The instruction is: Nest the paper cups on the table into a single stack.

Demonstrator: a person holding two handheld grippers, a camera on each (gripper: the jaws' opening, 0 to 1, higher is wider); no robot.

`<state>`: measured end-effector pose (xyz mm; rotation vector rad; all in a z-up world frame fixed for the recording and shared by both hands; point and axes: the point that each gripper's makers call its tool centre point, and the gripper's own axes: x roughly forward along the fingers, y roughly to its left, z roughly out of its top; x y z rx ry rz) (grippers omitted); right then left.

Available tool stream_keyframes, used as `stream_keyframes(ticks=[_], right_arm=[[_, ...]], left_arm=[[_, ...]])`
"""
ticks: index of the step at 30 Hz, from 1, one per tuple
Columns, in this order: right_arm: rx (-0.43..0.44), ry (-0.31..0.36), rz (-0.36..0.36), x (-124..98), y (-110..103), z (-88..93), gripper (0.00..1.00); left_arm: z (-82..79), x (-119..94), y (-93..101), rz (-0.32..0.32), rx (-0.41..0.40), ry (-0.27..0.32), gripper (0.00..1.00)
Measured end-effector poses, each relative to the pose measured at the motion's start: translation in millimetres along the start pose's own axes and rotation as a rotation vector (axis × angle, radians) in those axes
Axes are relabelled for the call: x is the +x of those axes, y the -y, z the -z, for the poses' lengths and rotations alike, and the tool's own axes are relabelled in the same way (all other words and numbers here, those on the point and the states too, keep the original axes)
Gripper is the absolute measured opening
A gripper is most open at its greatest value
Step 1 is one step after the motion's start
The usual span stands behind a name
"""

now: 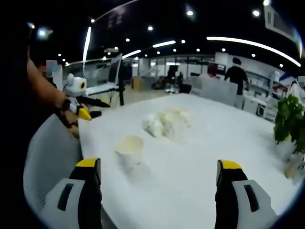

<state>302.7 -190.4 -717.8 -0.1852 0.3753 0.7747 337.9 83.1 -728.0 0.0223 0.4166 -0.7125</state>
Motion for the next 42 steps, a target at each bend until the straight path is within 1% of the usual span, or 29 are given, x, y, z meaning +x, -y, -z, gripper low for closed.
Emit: stream_keyframes(ticks=[3, 4, 6, 11, 12, 13, 14, 16, 17, 18, 20, 23, 24, 25, 27, 28, 29, 30, 31, 32, 33, 34, 37, 38, 40, 42], right_arm=[[0.011, -0.001, 0.019, -3, 5, 1.0, 1.0], [0.015, -0.001, 0.025, -3, 6, 1.0, 1.0], [0.023, -0.003, 0.034, -4, 9, 1.1, 1.0], [0.031, -0.006, 0.048, -3, 12, 0.9, 1.0], [0.036, -0.004, 0.052, -3, 13, 0.2, 1.0], [0.037, -0.003, 0.054, -2, 14, 0.1, 1.0], [0.04, -0.002, 0.056, -2, 15, 0.0, 1.0], [0.048, -0.005, 0.057, 0, 15, 0.9, 1.0], [0.051, -0.007, 0.057, 1, 15, 1.4, 1.0], [0.055, -0.01, 0.055, 2, 14, 2.1, 1.0], [0.057, -0.014, 0.054, 4, 14, 3.5, 1.0], [0.057, -0.022, 0.052, 6, 11, 4.4, 1.0], [0.057, -0.022, 0.053, 6, 11, 4.4, 1.0], [0.059, -0.024, 0.055, 7, 12, 4.6, 1.0], [0.063, -0.029, 0.06, 8, 14, 5.1, 1.0], [0.063, -0.03, 0.062, 8, 14, 5.2, 1.0], [0.063, -0.033, 0.063, 8, 15, 5.2, 1.0], [0.063, -0.035, 0.063, 9, 15, 5.3, 1.0], [0.062, -0.038, 0.063, 10, 15, 5.6, 1.0], [0.06, -0.041, 0.062, 10, 15, 5.8, 1.0], [0.058, -0.043, 0.061, 11, 15, 6.0, 0.99], [0.056, -0.046, 0.06, 11, 16, 6.4, 0.99], [0.053, -0.056, 0.061, 13, 17, 9.2, 0.99], [0.054, -0.061, 0.062, 13, 19, 10.1, 0.99], [0.053, -0.066, 0.061, 13, 19, 10.2, 0.99], [0.051, -0.067, 0.06, 14, 21, 9.6, 0.99]], left_arm=[[-19.8, 11, -12.6, 0.015, 0.009, 0.019, 0.98], [-24.2, 14, -15.6, 0.018, 0.008, 0.024, 0.98], [-31.6, 22, -24.5, 0.02, 0.005, 0.014, 0.98], [-44.2, 38, -40.4, 0.043, 0.003, 0.01, 0.98], [-45.3, 43, -40.6, 0.071, -0.012, 0.002, 0.98], [-46.1, 45, -40.5, 0.081, -0.013, 0.003, 0.98], [-44.9, 51, -37.3, 0.139, -0.032, -0.014, 0.98], [-41.1, 57, -35.2, 0.198, -0.084, -0.053, 0.94], [-39.3, 60, -35.9, 0.216, -0.1, -0.067, 0.91], [-36.3, 67, -44.3, 0.217, -0.103, -0.074, 0.91], [-35.2, 74, -49.1, 0.225, -0.124, -0.077, 0.94], [-31.7, 86, -58.5, 0.245, -0.184, -0.088, 0.9], [-29.7, 90, -63.4, 0.243, -0.189, -0.089, 0.89], [-25.7, 96, -66.4, 0.25, -0.205, -0.102, 0.88], [-22.7, 103, -65.7, 0.288, -0.24, -0.107, 0.84], [-22.1, 105, -64.8, 0.297, -0.248, -0.111, 0.81], [-18.3, 110, -64.9, 0.312, -0.274, -0.13, 0.78], [-14.7, 114, -66.9, 0.317, -0.277, -0.144, 0.76], [-8.5, 121, -72.6, 0.298, -0.256, -0.161, 0.75], [-4.5, 127, -77.1, 0.285, -0.248, -0.167, 0.71], [-1.4, 131, -80.0, 0.282, -0.249, -0.174, 0.66], [3.4, 136, -83.0, 0.279, -0.267, -0.195, 0.63], [2.2, 145, -82.5, 0.299, -0.31, -0.19, 0.57], [0.9, 146, -78.3, 0.306, -0.322, -0.196, 0.52], [3.3, 149, -76.6, 0.319, -0.327, -0.212, 0.44], [5.4, 153, -75.0, 0.334, -0.329, -0.22, 0.38]])
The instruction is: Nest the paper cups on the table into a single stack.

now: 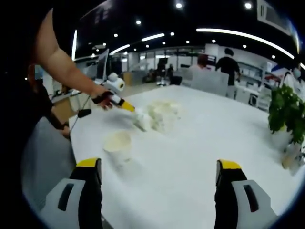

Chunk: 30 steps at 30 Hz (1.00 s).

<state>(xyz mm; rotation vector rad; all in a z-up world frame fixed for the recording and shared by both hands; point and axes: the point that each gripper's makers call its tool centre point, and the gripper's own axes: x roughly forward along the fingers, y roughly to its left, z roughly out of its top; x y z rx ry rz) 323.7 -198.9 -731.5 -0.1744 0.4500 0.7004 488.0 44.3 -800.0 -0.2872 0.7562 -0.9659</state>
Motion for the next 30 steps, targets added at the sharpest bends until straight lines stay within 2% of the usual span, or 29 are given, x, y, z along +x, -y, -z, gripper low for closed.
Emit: stream_keyframes(ticks=[3, 6, 7, 11, 20, 23, 26, 30], right_arm=[[0.0, -0.003, 0.001, 0, 2, 0.6, 0.98], [0.006, -0.006, 0.005, 1, 4, 1.8, 0.98], [0.009, -0.005, 0.007, 0, 4, 2.1, 0.98], [0.012, -0.003, 0.009, 0, 4, 2.3, 0.98], [0.013, 0.004, 0.008, -2, 4, 2.1, 0.97], [0.011, 0.008, 0.006, -2, 4, 1.7, 0.97], [0.011, 0.011, 0.003, -1, 3, 1.4, 0.97], [0.009, 0.014, -0.003, 0, 1, 1.0, 0.97]], left_arm=[[1.9, 3, 5.4, 0.007, -0.005, -0.012, 0.3], [1.1, 5, 14.0, 0.021, -0.023, -0.012, 0.17], [1.0, 5, 15.8, 0.025, -0.029, -0.013, 0.09], [1.5, 1, 24.8, 0.033, -0.036, -0.017, 0.03], [1.6, -7, 36.7, 0.054, -0.039, -0.032, 0.0], [-1.2, -12, 42.4, 0.053, -0.018, -0.038, 0.0], [-6.4, -17, 48.8, 0.04, 0.048, -0.063, 0.0], [-2.8, -24, 56.9, 0.027, 0.116, -0.159, 0.0]])
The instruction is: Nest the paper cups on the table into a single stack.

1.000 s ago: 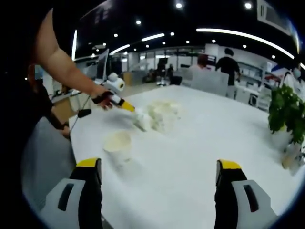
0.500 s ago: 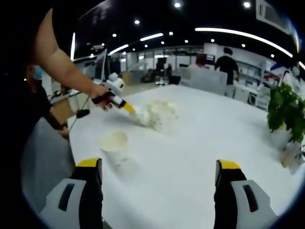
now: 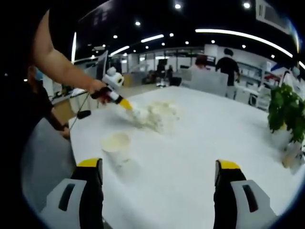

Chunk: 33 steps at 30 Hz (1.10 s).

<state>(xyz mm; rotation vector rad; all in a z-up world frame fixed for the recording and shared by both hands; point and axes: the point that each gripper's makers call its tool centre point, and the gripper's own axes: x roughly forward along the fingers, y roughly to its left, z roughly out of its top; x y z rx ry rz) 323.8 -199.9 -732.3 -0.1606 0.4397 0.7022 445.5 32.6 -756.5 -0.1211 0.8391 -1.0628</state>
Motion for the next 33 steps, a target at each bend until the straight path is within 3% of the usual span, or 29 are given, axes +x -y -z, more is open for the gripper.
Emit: stream_keyframes(ticks=[3, 7, 8, 10, 15, 18, 23, 26, 28, 33], right_arm=[[0.001, 0.002, -0.003, 1, 0, 0.6, 0.97], [0.004, 0.006, -0.007, 1, 0, 1.1, 0.96], [0.003, 0.006, -0.008, 1, 0, 1.4, 0.96], [0.002, 0.006, -0.012, 1, 0, 2.3, 0.96], [-0.004, 0.017, -0.019, -1, 0, 0.9, 0.96], [-0.009, 0.025, -0.02, -2, 2, 0.3, 0.97], [-0.02, 0.029, -0.039, -3, -1, 0.2, 0.97], [-0.032, 0.03, -0.049, -4, -3, 0.4, 0.97], [-0.035, 0.032, -0.053, -4, -4, -0.2, 0.98], [-0.038, 0.044, -0.059, -4, -3, -2.9, 1.0]], left_arm=[[-0.1, -5, 1.5, -0.047, 0.083, -0.069, 0.0], [-5.4, -12, 16.5, -0.05, 0.191, -0.161, 0.0], [-4.5, -17, 11.3, -0.076, 0.228, -0.2, 0.0], [-11.4, -20, 15.9, -0.088, 0.286, -0.235, 0.0], [-23.6, -34, 30.9, -0.135, 0.449, -0.387, 0.0], [-30.3, -38, 45.6, -0.122, 0.47, -0.446, 0.0], [-48.0, -48, 55.0, -0.162, 0.526, -0.526, 0.0], [-51.5, -59, 68.1, -0.155, 0.61, -0.625, 0.0], [-59.3, -63, 72.1, -0.195, 0.639, -0.652, 0.0], [-67.2, -67, 86.7, -0.215, 0.697, -0.701, 0.0]])
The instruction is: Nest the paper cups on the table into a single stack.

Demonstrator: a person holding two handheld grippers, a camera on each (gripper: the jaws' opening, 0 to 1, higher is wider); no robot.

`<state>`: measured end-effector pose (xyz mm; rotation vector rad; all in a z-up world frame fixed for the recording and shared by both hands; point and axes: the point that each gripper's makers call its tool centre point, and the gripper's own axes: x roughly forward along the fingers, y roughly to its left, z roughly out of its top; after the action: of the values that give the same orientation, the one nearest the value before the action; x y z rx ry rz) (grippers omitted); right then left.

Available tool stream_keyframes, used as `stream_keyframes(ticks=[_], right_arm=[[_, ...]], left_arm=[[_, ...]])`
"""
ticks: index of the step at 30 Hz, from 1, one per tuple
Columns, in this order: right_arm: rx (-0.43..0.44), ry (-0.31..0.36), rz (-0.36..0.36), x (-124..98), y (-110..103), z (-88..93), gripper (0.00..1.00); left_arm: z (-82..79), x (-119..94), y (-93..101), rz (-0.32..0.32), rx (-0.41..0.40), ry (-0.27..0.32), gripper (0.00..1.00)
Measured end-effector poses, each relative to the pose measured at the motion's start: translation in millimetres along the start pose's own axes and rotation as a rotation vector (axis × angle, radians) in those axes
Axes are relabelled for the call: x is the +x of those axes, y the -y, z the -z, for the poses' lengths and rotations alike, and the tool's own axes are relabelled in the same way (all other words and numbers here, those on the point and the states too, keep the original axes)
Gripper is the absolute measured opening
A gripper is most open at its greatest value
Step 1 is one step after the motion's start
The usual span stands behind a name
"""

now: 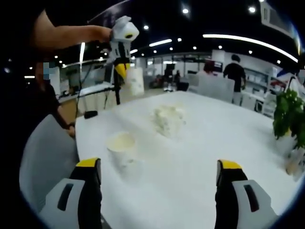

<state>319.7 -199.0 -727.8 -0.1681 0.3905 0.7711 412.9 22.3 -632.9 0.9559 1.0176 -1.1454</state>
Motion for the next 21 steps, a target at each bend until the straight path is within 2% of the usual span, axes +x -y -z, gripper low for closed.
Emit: stream_keyframes(ticks=[3, 11, 17, 21], right_arm=[[-0.001, 0.0, -0.008, 0, 0, -1.2, 1.0], [-0.017, 0.006, -0.011, -3, 2, -1.8, 1.0], [-0.016, 0.006, -0.013, -5, 0, -1.7, 1.0], [-0.017, 0.009, -0.014, -6, 0, -1.7, 1.0]], left_arm=[[-4.7, -4, 2.4, -0.022, 0.02, -0.014, 0.0], [-18.6, -10, 20.5, -0.026, 0.047, -0.042, 0.0], [-30.2, -5, 34.7, -0.035, 0.067, -0.062, 0.0], [-33.8, 3, 49.0, -0.017, 0.076, -0.083, 0.0]])
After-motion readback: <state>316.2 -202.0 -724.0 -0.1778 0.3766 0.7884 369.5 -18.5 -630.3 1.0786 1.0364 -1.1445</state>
